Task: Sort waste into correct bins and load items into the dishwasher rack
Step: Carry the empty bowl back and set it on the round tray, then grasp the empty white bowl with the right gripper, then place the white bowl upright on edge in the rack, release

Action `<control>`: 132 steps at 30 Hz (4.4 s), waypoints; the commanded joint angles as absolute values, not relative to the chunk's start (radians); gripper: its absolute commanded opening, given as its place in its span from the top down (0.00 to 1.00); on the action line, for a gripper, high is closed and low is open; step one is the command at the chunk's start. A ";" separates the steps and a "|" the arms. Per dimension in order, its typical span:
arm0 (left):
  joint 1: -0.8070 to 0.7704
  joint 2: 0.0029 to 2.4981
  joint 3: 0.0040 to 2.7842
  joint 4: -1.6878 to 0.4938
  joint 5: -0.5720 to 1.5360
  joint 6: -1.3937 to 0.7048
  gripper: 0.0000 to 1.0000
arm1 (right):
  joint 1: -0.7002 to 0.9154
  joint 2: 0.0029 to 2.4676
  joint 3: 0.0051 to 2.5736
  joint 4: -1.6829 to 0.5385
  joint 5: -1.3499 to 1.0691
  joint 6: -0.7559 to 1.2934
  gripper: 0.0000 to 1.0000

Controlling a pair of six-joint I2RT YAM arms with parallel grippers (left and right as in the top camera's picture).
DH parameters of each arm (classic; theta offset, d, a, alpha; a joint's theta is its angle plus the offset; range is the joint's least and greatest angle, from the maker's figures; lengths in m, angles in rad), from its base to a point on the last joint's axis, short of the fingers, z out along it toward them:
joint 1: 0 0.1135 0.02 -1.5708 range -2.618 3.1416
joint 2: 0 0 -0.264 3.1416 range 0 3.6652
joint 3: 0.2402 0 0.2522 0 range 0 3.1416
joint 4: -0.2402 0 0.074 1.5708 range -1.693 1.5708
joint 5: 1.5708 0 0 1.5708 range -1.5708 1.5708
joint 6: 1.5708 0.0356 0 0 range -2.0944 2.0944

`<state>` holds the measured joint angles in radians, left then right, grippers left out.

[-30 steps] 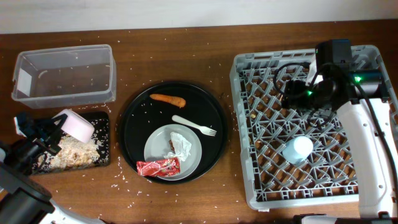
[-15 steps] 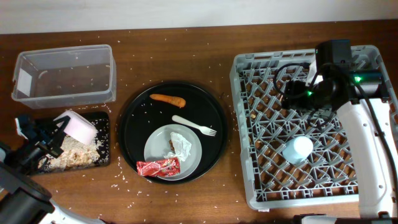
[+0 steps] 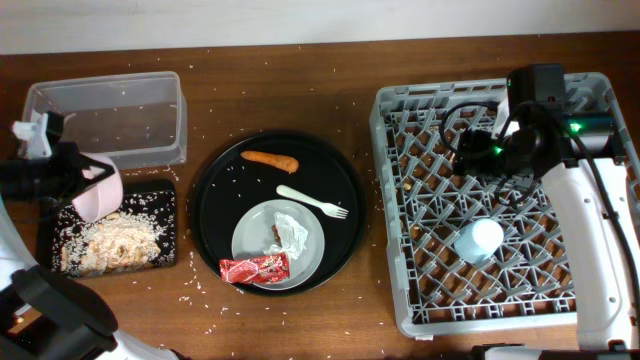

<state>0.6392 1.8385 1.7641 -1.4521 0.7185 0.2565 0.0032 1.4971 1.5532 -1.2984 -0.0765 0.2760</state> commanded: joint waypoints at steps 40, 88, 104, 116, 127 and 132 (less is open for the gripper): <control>-0.315 1.998 1.723 -1.230 0.083 -0.016 0.99 | -0.001 1.483 1.558 -1.278 -0.066 0.266 0.25; 0.198 1.980 2.291 -1.517 0.112 -0.108 0.32 | 0.727 2.133 1.559 -0.399 -0.074 0.545 0.37; 0.190 1.981 2.291 -1.513 0.112 -0.108 0.33 | 0.731 2.192 1.582 -0.406 -0.078 0.543 0.93; 0.190 1.981 2.291 -1.497 0.108 -0.108 0.32 | 0.614 1.907 1.742 -0.841 0.248 0.357 0.96; 0.190 1.982 2.291 -1.493 0.109 -0.108 0.32 | 0.405 1.763 1.737 -1.138 1.203 0.403 0.96; 0.190 1.982 2.291 -1.475 0.109 -0.109 0.32 | 0.286 1.806 1.737 -1.079 1.250 0.266 0.96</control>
<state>0.1921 1.9877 2.2745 -1.4883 0.1013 -0.1024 0.3298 1.7744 1.7309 -1.1088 1.1717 0.3305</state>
